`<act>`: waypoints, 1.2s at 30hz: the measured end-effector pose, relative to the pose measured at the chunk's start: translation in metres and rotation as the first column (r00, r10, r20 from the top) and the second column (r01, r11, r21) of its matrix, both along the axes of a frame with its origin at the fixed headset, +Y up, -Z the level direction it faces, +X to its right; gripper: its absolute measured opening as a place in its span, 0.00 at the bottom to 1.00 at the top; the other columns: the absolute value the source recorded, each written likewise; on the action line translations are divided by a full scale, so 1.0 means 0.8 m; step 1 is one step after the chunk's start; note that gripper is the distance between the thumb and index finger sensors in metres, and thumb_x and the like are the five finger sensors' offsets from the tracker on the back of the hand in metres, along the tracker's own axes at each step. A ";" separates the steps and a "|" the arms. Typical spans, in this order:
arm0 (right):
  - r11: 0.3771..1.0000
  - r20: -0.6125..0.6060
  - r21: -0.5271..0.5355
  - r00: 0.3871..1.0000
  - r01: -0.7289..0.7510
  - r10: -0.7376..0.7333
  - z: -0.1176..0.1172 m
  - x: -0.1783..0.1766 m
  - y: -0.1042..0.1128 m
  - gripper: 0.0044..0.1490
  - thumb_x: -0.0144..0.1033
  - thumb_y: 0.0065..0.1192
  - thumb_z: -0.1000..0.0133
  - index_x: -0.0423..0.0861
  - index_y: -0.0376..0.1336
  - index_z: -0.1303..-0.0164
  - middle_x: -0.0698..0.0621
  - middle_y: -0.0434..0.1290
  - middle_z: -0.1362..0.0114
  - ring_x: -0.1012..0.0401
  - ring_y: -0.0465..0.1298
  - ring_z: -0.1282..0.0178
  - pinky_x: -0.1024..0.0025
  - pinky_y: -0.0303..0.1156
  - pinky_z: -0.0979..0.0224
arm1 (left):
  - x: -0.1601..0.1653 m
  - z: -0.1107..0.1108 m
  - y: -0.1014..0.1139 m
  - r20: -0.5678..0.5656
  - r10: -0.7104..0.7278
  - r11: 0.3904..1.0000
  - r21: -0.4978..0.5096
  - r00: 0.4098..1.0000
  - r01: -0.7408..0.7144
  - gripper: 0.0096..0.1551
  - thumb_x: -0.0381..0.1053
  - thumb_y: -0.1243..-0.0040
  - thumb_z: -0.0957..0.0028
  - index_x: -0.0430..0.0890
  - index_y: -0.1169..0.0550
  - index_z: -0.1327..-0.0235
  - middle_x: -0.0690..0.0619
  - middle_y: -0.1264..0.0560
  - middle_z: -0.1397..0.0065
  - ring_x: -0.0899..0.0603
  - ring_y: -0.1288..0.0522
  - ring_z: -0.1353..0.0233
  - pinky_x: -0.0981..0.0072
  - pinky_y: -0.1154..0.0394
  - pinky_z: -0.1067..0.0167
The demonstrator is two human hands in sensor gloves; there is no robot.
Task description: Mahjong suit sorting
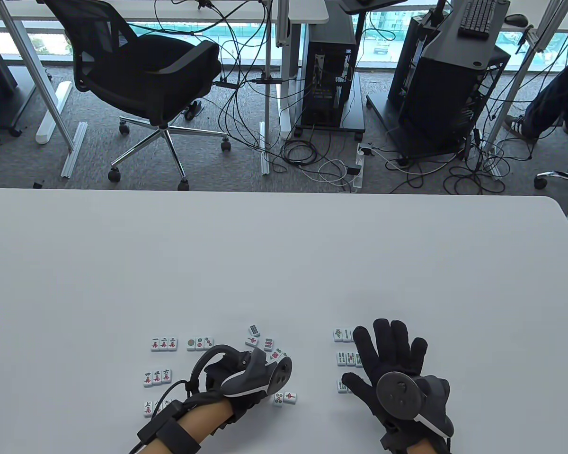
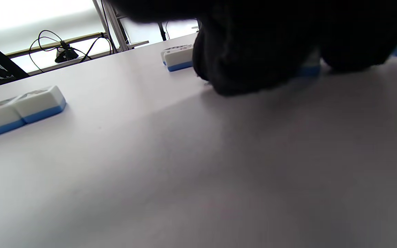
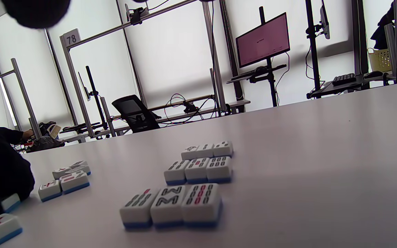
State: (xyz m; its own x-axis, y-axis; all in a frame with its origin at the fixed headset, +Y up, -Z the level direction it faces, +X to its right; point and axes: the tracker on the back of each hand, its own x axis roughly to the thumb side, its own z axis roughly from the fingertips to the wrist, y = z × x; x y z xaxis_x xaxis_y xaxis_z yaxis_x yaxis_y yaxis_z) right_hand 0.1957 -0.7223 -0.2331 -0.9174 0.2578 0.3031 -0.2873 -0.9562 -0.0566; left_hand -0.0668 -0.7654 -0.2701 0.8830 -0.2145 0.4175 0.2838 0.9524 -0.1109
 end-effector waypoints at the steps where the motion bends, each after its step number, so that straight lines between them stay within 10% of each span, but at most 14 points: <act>1: 1.000 0.000 0.000 1.000 0.000 0.000 0.000 0.000 0.000 0.53 0.67 0.46 0.47 0.60 0.33 0.17 0.43 0.31 0.12 0.40 0.29 0.16 0.28 0.30 0.23 | -0.001 0.001 0.000 0.025 0.015 1.000 -0.016 1.000 -0.014 0.38 0.69 0.33 0.68 0.40 0.17 0.57 0.65 0.14 0.75 0.55 0.20 0.83 0.65 0.21 0.78; 10: 1.000 0.001 0.002 1.000 -0.005 0.005 0.000 0.000 0.000 0.53 0.67 0.46 0.47 0.60 0.33 0.18 0.43 0.31 0.12 0.40 0.29 0.16 0.28 0.30 0.23 | -0.052 0.001 0.029 0.140 0.097 0.995 0.004 0.985 -0.098 0.37 0.66 0.31 0.69 0.45 0.18 0.51 0.65 0.14 0.70 0.55 0.18 0.79 0.64 0.20 0.73; 16: 1.000 0.008 0.001 1.000 -0.002 0.002 -0.001 0.001 0.000 0.53 0.67 0.46 0.47 0.60 0.33 0.18 0.43 0.31 0.12 0.40 0.29 0.16 0.28 0.30 0.23 | -0.126 -0.008 0.055 0.006 0.137 0.990 0.039 0.991 -0.137 0.36 0.65 0.30 0.69 0.47 0.19 0.49 0.65 0.15 0.70 0.55 0.19 0.78 0.64 0.21 0.73; 36: 1.000 0.016 0.003 1.000 -0.009 0.009 -0.001 0.003 0.001 0.53 0.67 0.46 0.47 0.60 0.33 0.18 0.43 0.31 0.12 0.40 0.29 0.16 0.28 0.30 0.23 | -0.162 -0.005 0.005 -0.070 -0.071 0.997 0.039 0.995 0.074 0.35 0.64 0.29 0.70 0.47 0.17 0.51 0.66 0.15 0.76 0.55 0.21 0.83 0.65 0.22 0.78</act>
State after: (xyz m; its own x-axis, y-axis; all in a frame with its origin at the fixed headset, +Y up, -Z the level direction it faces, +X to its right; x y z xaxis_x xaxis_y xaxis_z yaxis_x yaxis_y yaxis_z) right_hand 0.1984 -0.7218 -0.2339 -0.9245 0.2485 0.2891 -0.2778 -0.9585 -0.0643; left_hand -0.1965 -0.7613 -0.2740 0.8907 -0.2949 0.3460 0.3454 0.9338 -0.0933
